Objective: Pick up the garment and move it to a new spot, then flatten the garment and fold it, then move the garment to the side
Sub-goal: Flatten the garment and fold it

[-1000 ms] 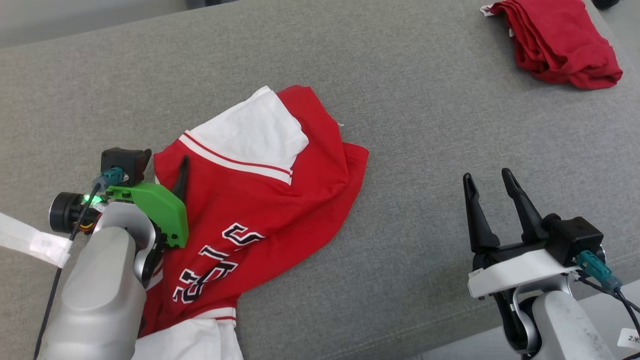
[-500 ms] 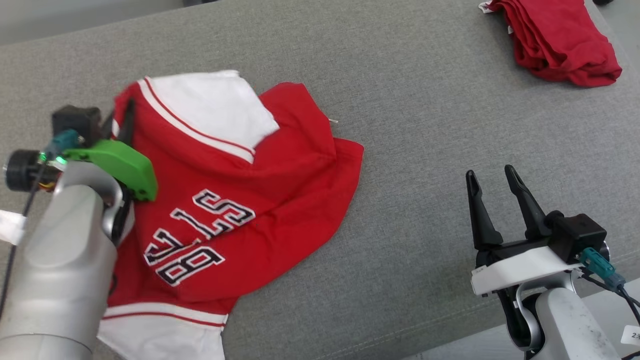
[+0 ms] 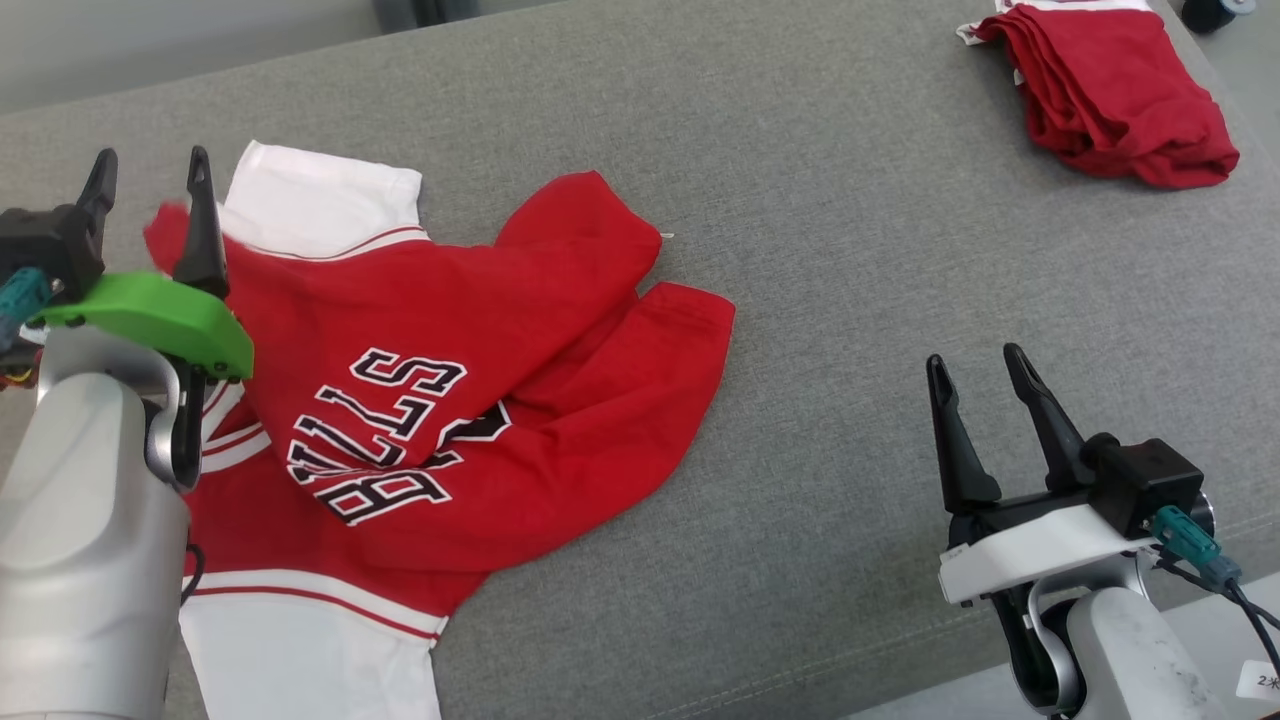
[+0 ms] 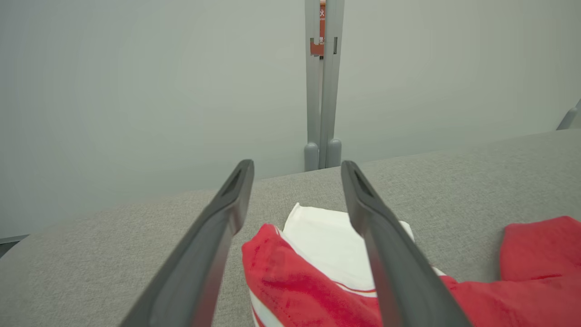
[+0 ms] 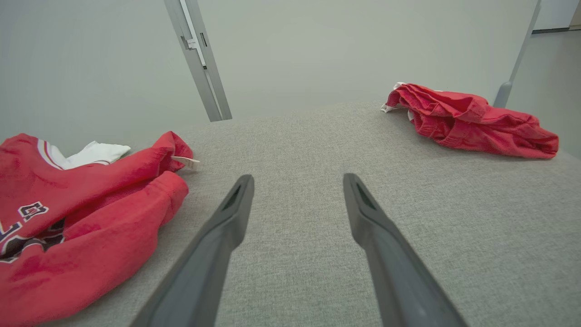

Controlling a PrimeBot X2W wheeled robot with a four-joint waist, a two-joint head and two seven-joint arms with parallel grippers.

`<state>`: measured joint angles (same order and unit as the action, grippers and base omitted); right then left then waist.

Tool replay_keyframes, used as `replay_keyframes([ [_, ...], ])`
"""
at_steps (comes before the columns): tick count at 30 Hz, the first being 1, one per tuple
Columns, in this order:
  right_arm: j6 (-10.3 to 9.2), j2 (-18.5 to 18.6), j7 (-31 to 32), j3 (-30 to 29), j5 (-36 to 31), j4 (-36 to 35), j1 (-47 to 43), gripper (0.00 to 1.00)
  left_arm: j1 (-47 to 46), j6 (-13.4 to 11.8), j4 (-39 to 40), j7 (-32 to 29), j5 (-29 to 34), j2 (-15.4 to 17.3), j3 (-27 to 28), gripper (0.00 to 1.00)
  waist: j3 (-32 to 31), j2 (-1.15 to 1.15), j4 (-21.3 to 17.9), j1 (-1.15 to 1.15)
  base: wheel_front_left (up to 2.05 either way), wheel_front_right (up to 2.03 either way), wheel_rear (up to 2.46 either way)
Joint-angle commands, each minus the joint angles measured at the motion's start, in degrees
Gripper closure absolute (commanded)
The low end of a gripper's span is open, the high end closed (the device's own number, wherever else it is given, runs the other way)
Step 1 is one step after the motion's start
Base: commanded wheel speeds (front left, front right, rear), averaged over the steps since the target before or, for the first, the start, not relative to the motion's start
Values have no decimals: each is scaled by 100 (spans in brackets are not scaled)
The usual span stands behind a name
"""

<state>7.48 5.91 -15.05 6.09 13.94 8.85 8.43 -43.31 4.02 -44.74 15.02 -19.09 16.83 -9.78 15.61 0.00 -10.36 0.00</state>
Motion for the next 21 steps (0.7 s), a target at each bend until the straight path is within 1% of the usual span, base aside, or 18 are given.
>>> replay_keyframes([
  [1,3,-8,-18,-10,-24,5,-70,0,266,-61,242,16,-27,-36,140,0,-141,0,92,0,0,0,0],
  [5,3,23,-18,-7,-27,39,-170,0,947,-114,955,17,93,-153,452,0,-382,0,229,0,0,0,0],
  [10,3,45,-18,-37,-25,9,-306,0,1853,-80,1844,9,258,-450,744,0,-649,0,460,0,0,0,0],
  [16,3,36,-18,3,-41,23,-413,0,2830,-15,2698,11,423,-757,948,0,-862,0,664,0,0,0,0],
  [21,3,55,-17,-22,-36,60,-495,0,3534,-12,3191,10,533,-1031,1021,0,-987,0,790,0,0,0,0],
])
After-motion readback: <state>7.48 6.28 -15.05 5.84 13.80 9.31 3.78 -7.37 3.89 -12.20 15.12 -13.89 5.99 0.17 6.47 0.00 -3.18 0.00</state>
